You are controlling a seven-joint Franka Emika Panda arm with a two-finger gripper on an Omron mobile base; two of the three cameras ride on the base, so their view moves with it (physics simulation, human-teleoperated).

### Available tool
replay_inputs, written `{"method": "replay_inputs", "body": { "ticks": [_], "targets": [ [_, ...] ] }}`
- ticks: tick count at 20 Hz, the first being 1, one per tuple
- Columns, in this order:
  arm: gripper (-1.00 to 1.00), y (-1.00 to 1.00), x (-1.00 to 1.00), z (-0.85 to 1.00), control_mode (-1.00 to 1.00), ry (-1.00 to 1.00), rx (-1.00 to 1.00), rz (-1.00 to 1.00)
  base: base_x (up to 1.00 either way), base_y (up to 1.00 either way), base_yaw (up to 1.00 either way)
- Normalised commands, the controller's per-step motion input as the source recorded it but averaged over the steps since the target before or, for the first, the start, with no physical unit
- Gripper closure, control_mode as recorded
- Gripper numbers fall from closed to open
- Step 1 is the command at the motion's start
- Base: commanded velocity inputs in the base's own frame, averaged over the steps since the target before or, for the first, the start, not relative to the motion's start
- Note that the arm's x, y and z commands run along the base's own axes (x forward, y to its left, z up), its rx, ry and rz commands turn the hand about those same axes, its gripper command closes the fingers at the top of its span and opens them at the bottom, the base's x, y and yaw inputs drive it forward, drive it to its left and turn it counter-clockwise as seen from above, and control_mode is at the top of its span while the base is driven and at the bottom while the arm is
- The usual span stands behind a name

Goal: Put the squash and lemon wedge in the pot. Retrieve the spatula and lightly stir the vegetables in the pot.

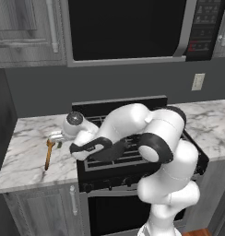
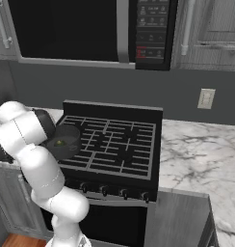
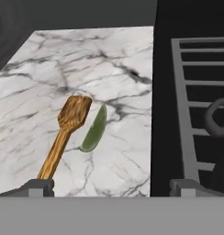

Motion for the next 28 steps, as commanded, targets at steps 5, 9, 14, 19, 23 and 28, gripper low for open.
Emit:
{"method": "replay_inputs", "body": {
  "ticks": [5,9,14,19,23,28],
  "targets": [
    [-1.00,0.20,0.28,-0.02,-1.00,0.10,0.00,-0.06,0.00,0.00,0.00],
    [-1.00,0.17,0.22,-0.06,-1.00,0.10,0.00,-0.04,0.00,0.00,0.00],
    [-1.00,0.11,0.24,-0.05,-1.00,0.05,0.00,-0.02,0.00,0.00,0.00],
    [-1.00,0.00,0.28,0.00,-1.00,0.04,0.00,0.00,0.00,0.00,0.00],
    [-1.00,0.00,0.17,-0.11,-1.00,0.08,0.00,0.00,0.00,0.00,0.00],
    [-1.00,0.00,0.17,-0.12,-1.00,0.11,0.00,0.00,0.00,0.00,0.00]
  ]
}}
